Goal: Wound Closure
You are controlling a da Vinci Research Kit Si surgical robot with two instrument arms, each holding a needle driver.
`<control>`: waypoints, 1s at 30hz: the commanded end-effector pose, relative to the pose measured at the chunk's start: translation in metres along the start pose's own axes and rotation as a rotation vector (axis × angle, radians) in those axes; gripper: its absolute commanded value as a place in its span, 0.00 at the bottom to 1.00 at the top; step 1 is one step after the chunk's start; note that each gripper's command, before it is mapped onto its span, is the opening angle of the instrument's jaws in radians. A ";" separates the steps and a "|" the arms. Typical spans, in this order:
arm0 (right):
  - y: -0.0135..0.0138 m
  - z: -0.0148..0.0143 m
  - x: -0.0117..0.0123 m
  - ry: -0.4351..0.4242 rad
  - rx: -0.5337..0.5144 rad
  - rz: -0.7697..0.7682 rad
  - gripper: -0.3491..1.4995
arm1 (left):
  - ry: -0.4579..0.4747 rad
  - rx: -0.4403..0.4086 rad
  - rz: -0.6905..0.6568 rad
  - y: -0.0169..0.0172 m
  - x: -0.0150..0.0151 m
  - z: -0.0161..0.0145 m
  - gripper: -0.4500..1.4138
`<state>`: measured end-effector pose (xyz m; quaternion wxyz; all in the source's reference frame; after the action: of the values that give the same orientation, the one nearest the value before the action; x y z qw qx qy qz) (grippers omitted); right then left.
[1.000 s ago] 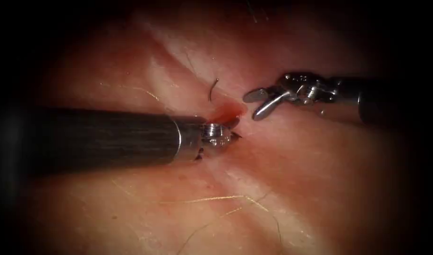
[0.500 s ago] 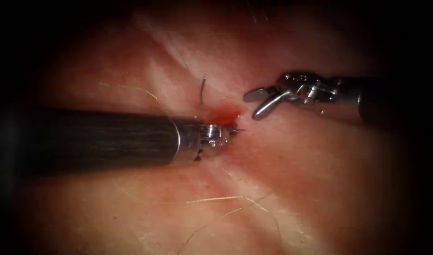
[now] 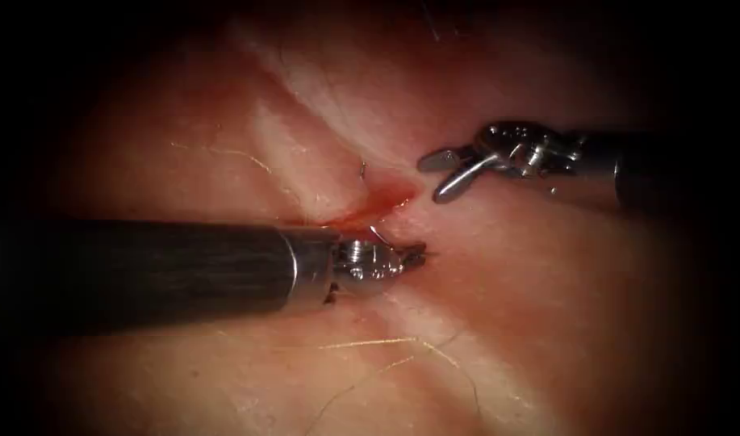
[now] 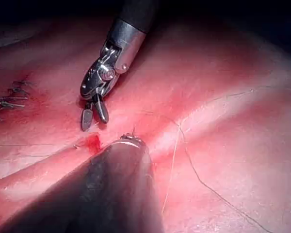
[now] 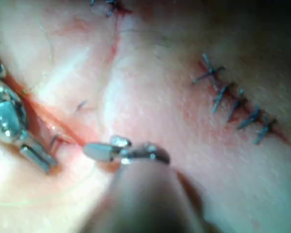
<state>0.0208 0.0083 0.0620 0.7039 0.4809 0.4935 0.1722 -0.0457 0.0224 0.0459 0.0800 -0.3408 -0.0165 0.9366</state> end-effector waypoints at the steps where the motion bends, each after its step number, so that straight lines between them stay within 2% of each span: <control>1: 0.0006 0.0006 0.0004 0.003 0.002 -0.003 0.69 | 0.033 -0.015 -0.027 0.0001 0.0008 0.0004 0.00; 6: 0.0005 0.0005 0.0002 0.002 0.002 -0.005 0.69 | 0.149 -0.061 -0.083 0.0008 0.0043 -0.0019 0.00; 12: 0.0003 0.0005 -0.0006 0.001 0.004 -0.009 0.69 | 0.224 -0.103 -0.108 0.0011 0.0068 -0.0044 0.00; 14: 0.0002 0.0004 -0.0008 0.020 -0.005 -0.009 0.73 | 0.259 -0.113 -0.102 0.0011 0.0078 -0.0053 0.00; 18: -0.0002 -0.0001 -0.0007 0.056 -0.019 -0.001 0.77 | 0.310 -0.122 -0.100 0.0004 0.0092 -0.0073 0.00; 22: -0.0013 -0.0007 -0.0005 0.070 -0.049 0.007 0.80 | 0.328 -0.088 -0.075 -0.0013 0.0098 -0.0095 0.00; 26: -0.0029 -0.0018 0.0007 0.074 -0.085 -0.204 0.77 | 0.350 -0.046 -0.052 -0.0046 0.0104 -0.0124 0.00; 30: -0.0053 -0.0031 0.0022 0.085 -0.160 -0.319 0.77 | 0.382 0.004 -0.035 -0.0083 0.0120 -0.0158 0.00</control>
<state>0.0170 0.0085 0.0560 0.7388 0.3268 0.5779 0.1159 -0.0423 0.0327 0.0253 0.1000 -0.5143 0.0001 0.8518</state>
